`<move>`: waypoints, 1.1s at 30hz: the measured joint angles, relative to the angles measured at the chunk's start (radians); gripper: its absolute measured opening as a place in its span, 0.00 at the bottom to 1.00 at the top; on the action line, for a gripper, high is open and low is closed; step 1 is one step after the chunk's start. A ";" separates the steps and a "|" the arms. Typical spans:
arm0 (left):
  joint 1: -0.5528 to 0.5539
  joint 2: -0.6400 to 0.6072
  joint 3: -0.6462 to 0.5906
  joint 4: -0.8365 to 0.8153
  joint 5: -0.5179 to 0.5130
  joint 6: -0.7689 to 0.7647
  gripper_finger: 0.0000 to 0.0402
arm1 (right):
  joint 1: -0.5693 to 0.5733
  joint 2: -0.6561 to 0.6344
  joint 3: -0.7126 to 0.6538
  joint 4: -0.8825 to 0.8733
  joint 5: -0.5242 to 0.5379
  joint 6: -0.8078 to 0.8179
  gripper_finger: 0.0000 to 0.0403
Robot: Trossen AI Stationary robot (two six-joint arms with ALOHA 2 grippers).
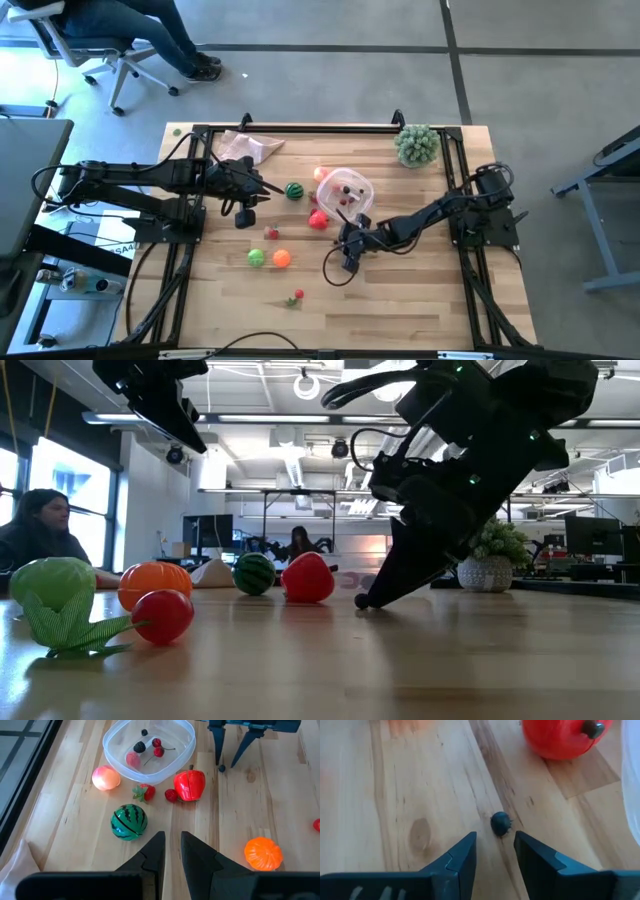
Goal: Pick and placing Produce into tupperware
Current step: Put the blueberry into the transparent bin
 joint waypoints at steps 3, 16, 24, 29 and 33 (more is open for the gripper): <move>0.000 0.000 0.000 0.000 0.000 0.000 0.13 | -0.009 0.000 0.000 0.000 0.002 0.000 0.32; 0.000 0.000 0.000 0.000 0.000 0.000 0.13 | -0.042 0.000 0.000 -0.001 -0.018 0.000 0.32; 0.000 0.000 0.000 0.000 0.000 0.000 0.13 | -0.053 0.000 0.000 0.009 -0.036 0.053 0.32; 0.000 0.000 0.000 0.000 0.000 0.000 0.13 | -0.053 0.001 0.000 0.023 -0.048 0.028 0.32; 0.000 0.000 0.000 0.000 0.000 0.000 0.13 | -0.053 0.001 0.000 0.033 -0.062 0.014 0.32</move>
